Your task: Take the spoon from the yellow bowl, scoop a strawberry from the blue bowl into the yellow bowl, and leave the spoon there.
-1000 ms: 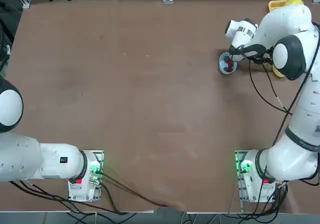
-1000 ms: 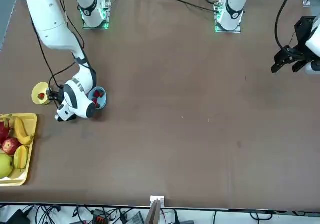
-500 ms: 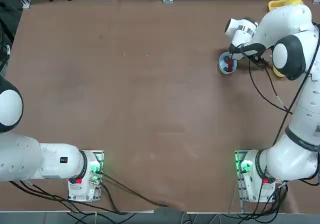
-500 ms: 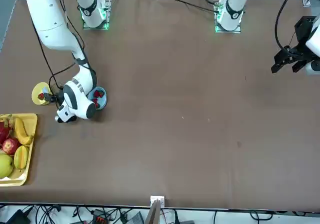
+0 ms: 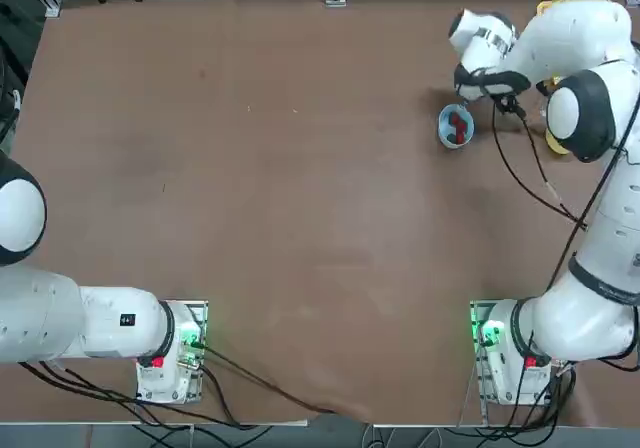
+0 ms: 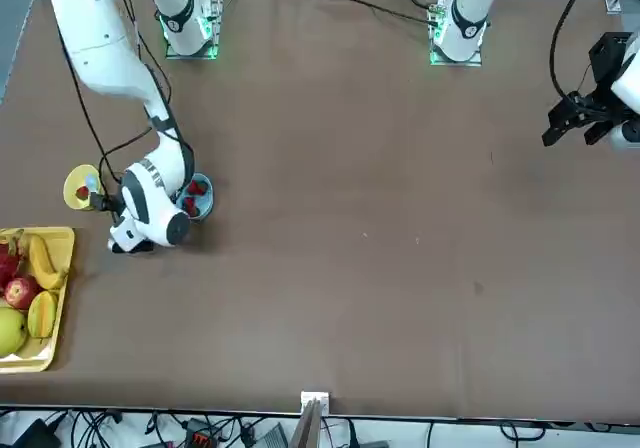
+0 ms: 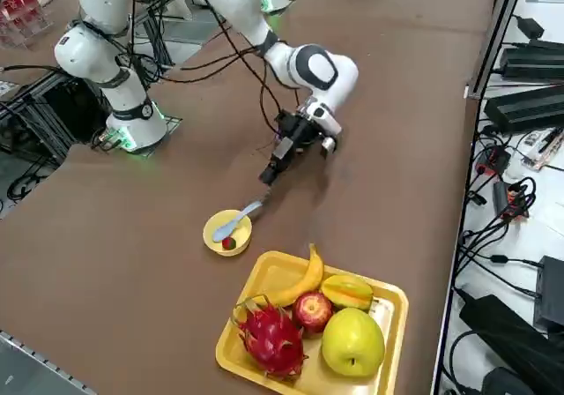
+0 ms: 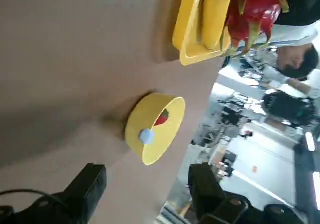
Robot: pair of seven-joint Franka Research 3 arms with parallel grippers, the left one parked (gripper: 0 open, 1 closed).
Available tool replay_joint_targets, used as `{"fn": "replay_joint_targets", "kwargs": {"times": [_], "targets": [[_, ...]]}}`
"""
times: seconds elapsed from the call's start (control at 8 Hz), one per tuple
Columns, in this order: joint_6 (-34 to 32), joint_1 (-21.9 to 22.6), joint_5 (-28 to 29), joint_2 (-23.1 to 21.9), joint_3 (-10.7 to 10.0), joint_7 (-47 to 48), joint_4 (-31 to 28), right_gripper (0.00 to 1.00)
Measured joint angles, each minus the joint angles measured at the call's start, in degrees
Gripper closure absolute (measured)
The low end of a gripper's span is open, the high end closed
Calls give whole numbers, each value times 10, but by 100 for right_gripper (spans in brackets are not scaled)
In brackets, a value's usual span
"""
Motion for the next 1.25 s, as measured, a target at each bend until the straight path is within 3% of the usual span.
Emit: {"fn": "replay_joint_targets", "kwargs": {"times": [0.5,1.25], "targets": [[-4,-5,107,-82,-4,-118,43,0],[-16,-78,331,-229,-8,-255,84,0]]}}
